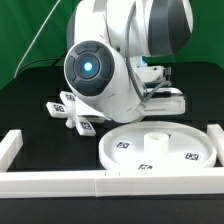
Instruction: Assemble round table
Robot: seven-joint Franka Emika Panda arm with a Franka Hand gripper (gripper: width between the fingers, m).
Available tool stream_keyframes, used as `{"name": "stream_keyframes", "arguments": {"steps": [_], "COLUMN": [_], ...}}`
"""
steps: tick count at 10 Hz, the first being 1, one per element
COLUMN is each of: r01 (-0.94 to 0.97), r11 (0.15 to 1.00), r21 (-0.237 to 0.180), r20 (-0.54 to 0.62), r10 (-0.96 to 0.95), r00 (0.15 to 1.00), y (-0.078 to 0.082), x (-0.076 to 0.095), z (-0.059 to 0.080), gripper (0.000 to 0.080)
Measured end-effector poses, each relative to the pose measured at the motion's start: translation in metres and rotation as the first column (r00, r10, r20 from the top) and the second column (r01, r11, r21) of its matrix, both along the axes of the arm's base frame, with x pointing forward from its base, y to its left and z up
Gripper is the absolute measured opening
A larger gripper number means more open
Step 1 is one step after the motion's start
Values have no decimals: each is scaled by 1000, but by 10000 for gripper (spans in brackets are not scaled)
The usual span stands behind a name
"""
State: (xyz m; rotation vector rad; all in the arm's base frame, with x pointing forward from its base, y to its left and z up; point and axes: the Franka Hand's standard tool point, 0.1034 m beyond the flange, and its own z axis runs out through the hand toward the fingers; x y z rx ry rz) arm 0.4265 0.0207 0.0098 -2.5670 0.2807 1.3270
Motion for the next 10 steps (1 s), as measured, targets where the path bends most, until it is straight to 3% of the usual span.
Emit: {"name": "stream_keyframes", "arguments": {"steps": [1, 2, 3, 4, 6, 9, 10], "r01": [0, 0, -1, -1, -5, -42, -37], "r11": [1000, 1000, 1000, 1000, 1000, 999, 999], "r21": [0, 0, 0, 0, 1, 9, -12], "r20": [0, 0, -1, -1, 13, 65, 161], "r10": [0, 0, 1, 1, 5, 41, 38], "r00": [1000, 1000, 1000, 1000, 1000, 997, 986], "y": [0, 0, 0, 0, 3, 16, 17], "x": [0, 0, 0, 0, 2, 12, 25], "z": [0, 0, 0, 0, 2, 50, 61], "gripper": [649, 524, 524, 401, 404, 404, 404]}}
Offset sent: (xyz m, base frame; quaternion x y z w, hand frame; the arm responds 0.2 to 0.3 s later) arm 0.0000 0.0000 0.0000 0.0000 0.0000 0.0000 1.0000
